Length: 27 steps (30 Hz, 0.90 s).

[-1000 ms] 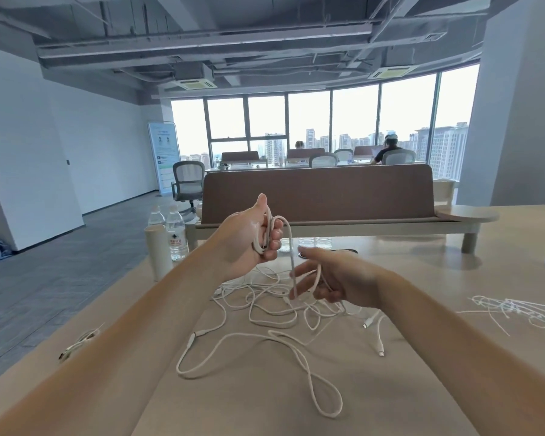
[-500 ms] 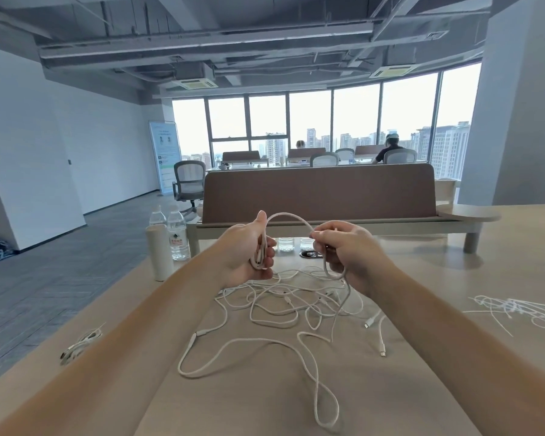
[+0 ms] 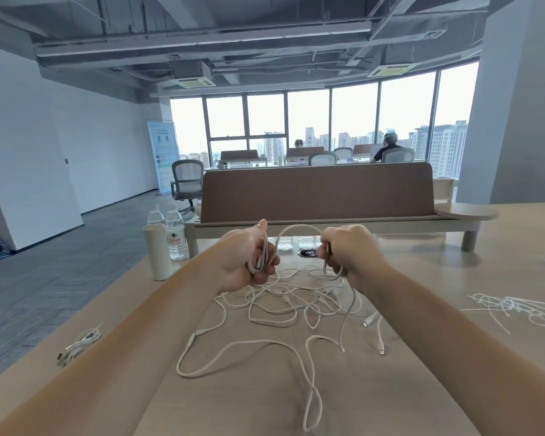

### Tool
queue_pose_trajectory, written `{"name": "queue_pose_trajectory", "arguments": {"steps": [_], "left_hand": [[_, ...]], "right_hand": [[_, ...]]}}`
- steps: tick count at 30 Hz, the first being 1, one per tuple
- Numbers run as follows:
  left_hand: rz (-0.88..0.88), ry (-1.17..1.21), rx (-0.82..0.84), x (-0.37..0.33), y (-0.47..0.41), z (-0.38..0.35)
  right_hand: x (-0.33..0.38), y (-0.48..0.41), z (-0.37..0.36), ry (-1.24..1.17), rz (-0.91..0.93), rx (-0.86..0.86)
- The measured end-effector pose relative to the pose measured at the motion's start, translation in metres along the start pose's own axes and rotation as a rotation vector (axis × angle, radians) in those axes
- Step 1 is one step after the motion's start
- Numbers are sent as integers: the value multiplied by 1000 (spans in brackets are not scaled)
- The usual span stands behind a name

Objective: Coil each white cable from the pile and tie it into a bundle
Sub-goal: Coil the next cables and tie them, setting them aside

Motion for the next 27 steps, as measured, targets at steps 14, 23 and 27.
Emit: {"name": "queue_pose_trajectory", "arguments": {"steps": [14, 23, 27], "left_hand": [[20, -27, 102, 6, 2, -10], [13, 101, 9, 6, -4, -16], [-40, 104, -4, 5, -4, -14]], "right_hand": [[-4, -5, 7, -244, -84, 29], [16, 34, -26, 211, 377, 116], [17, 44, -39, 328, 443, 199]]}}
Point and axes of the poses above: each hand's wrist, its own y-axis away from the middle knuckle, its own z-axis out of the back of the hand, x = y × z, the point moved 6 cm from there along -y, towards the middle knuckle, and after that the axes turned 7 degrees about -z, right-handed, at the moved point
